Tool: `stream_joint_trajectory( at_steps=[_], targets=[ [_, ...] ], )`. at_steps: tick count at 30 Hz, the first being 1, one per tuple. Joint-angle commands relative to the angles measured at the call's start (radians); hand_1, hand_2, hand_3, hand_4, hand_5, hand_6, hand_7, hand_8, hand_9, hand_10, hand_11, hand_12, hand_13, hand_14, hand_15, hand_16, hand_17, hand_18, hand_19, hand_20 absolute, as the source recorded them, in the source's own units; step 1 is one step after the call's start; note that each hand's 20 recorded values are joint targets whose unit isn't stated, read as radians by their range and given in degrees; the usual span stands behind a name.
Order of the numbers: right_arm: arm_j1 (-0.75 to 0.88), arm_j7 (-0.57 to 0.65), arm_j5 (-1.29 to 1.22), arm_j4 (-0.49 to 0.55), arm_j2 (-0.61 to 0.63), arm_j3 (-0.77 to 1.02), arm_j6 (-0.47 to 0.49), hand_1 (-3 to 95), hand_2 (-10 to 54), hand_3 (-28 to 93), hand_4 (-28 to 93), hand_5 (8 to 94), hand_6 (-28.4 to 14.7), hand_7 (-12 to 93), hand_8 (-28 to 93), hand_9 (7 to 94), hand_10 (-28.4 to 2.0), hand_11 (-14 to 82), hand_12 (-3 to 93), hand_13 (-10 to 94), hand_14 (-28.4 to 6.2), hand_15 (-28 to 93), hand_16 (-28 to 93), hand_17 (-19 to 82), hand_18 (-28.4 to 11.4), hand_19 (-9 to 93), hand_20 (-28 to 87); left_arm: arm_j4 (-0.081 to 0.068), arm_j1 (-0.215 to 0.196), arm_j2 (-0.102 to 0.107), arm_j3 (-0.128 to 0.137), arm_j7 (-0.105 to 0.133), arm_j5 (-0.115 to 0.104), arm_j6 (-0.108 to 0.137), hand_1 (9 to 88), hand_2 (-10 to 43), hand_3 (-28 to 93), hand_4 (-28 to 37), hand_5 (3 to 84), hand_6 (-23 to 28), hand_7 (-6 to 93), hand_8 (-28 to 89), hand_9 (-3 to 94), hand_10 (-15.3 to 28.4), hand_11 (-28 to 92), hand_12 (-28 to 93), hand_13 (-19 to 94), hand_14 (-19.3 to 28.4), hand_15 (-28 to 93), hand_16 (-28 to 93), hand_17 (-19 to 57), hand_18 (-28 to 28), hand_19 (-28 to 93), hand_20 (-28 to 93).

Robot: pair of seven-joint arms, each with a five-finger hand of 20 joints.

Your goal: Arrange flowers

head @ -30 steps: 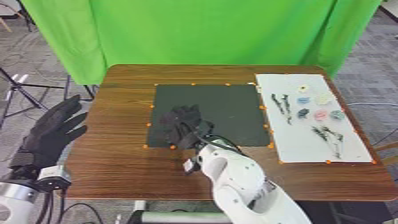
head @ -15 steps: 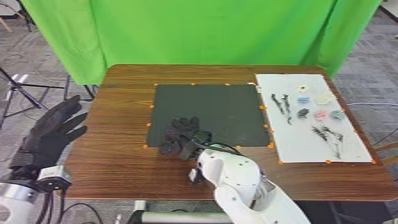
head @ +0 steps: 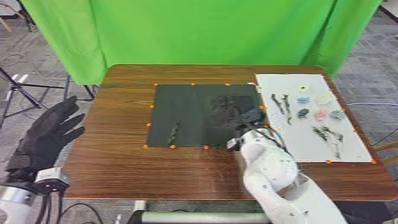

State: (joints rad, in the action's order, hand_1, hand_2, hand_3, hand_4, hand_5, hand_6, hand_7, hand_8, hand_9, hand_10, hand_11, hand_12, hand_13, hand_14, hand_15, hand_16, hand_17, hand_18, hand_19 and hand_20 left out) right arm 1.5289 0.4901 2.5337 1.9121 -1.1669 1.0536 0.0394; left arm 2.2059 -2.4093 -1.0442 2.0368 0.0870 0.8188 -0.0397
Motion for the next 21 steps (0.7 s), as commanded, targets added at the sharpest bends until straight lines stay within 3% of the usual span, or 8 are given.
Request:
stream_joint_trajectory(
  at_steps=[1,5,8,11,14,21],
  targets=[
    [0.073,0.147,0.029,-0.011,0.265,0.208,0.023,46.3,-9.5,57,-28,51.8,-1.8,56,-21,56.3,-12.4,61.7,37.8,55,-10.2,82,28,18,-21.2,78,52,0.010,-0.020,-0.014,0.011,0.012,0.002,0.006,23.4,-7.6,70,-27.5,18.8,0.3,23.3,-12,16.8,8.1,9,24,12,11.4,17,8,-11.0,18.3,34,10],
    [0.170,0.194,0.021,0.025,0.347,0.311,0.072,51.1,-9.5,41,-28,53.8,-2.0,55,-20,58.3,-12.6,61.8,39.7,57,-10.3,82,29,20,-21.8,79,53,0.012,-0.029,-0.017,0.018,0.013,0.003,0.004,23.4,-7.6,70,-27.6,18.8,0.3,23.2,-12,16.8,8.1,9,24,12,11.4,17,8,-11.0,18.3,34,10],
    [0.249,0.224,0.013,0.062,0.388,0.376,0.094,49.3,-9.5,40,-28,54.1,-2.2,54,-20,58.5,-12.8,61.5,40.2,57,-10.8,82,30,20,-22.1,79,53,0.014,-0.036,-0.015,0.019,0.019,0.001,0.007,23.4,-7.6,70,-27.6,18.8,0.3,23.2,-12,16.8,8.1,9,24,12,11.4,17,8,-11.0,18.2,34,10],
    [0.309,0.242,-0.016,0.108,0.399,0.449,0.208,45.7,-9.5,42,-28,54.3,-2.6,53,-19,58.0,-13.2,61.2,41.1,57,-11.5,82,31,19,-22.3,79,53,0.012,-0.032,-0.017,0.022,0.013,0.001,0.004,23.5,-7.6,70,-27.6,18.8,0.3,23.1,-12,16.8,8.1,9,24,12,11.4,17,8,-11.0,18.3,34,10],
    [0.357,0.290,-0.072,0.149,0.396,0.506,0.346,31.9,-9.5,55,-28,51.6,-4.6,50,-17,53.3,-15.9,60.2,41.6,52,-13.7,83,30,17,-22.8,78,53,0.013,-0.036,-0.018,0.024,0.015,0.002,-0.001,23.5,-7.5,70,-27.6,18.8,0.3,23.2,-12,16.8,8.1,9,24,12,11.4,17,8,-11.0,18.2,34,10],
    [0.401,0.333,-0.132,0.135,0.376,0.546,0.421,21.1,-9.5,64,-28,45.3,-8.6,44,-16,43.6,-20.2,59.8,43.5,43,-17.9,84,28,12,-23.6,74,53,0.010,-0.033,-0.014,0.024,0.010,0.000,-0.003,23.5,-7.5,70,-27.5,18.9,0.3,23.2,-12,16.9,8.1,9,24,12,11.6,17,7,-10.9,18.2,34,10]
  ],
)
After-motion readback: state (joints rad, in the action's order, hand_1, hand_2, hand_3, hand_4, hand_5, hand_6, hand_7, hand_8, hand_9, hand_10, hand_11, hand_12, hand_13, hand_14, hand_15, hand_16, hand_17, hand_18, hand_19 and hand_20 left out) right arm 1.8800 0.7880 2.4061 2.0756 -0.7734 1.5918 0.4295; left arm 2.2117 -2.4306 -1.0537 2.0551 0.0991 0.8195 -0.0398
